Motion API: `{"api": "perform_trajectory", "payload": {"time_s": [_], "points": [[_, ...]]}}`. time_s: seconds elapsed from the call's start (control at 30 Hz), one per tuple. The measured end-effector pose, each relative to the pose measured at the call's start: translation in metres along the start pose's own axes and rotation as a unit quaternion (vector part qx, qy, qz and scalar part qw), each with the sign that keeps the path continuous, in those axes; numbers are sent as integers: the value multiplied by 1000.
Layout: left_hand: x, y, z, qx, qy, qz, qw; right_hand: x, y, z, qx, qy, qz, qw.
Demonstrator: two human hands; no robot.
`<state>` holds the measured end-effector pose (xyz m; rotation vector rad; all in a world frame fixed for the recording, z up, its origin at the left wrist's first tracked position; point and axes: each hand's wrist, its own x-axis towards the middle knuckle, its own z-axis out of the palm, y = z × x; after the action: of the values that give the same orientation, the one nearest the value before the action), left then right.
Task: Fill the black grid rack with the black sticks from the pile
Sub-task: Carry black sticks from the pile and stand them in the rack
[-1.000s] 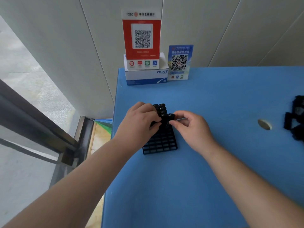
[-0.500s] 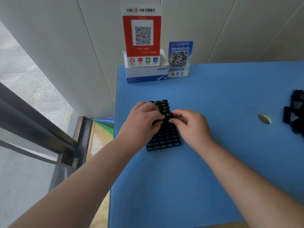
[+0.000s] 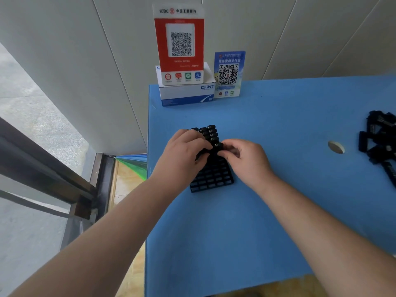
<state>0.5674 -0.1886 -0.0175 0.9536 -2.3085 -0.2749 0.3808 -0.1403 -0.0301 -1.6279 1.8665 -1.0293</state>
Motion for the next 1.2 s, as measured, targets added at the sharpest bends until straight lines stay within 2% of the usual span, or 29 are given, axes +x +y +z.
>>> {"api": "perform_trajectory", "payload": {"time_s": [0.13, 0.27, 0.43, 0.53, 0.67, 1.0, 1.2], "points": [[2, 6, -4, 1, -6, -41, 999, -8, 0, -11, 36, -6, 45, 998], [7, 17, -8, 22, -20, -62, 998, -23, 2, -30, 5, 8, 39, 999], [16, 59, -7, 44, -33, -34, 998, -57, 18, -88, -132, 41, 11, 990], [15, 95, 6, 63, -49, -35, 996, -89, 32, -132, -201, 61, 32, 977], [2, 155, 33, 85, -116, -26, 989, -141, 53, -185, -261, 88, 74, 959], [-15, 309, 105, 72, -162, 58, 983, -274, 101, -299, -323, 146, 159, 921], [-11, 372, 143, 48, -198, 90, 975, -321, 125, -340, -316, 170, 194, 913]]}}
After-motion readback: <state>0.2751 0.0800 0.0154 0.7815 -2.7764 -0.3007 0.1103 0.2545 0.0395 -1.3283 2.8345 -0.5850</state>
